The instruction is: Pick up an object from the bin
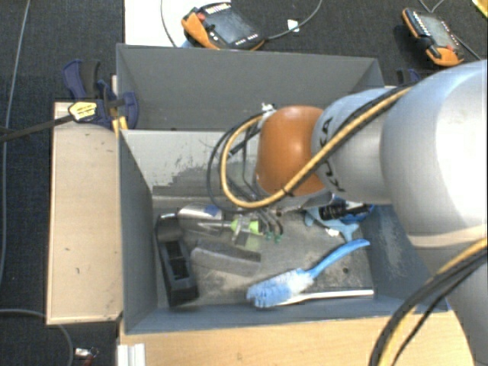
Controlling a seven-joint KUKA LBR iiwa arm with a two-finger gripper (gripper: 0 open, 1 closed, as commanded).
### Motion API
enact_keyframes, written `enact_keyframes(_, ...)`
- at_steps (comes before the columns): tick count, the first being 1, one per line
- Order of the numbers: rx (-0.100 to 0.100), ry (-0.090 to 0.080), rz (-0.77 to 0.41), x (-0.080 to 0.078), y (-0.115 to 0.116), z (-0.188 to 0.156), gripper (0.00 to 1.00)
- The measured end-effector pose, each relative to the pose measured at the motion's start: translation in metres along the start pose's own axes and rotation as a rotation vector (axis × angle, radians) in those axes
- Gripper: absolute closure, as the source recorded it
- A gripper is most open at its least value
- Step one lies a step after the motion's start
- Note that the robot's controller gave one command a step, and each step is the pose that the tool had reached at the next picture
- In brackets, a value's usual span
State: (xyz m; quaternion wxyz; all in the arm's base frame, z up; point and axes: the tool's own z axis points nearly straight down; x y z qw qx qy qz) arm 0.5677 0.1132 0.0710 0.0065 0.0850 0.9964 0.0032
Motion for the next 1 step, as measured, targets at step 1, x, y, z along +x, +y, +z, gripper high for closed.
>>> enact_keyframes(1,0.0,0.0,0.001,0.0,-0.0001,-0.0001,1.0)
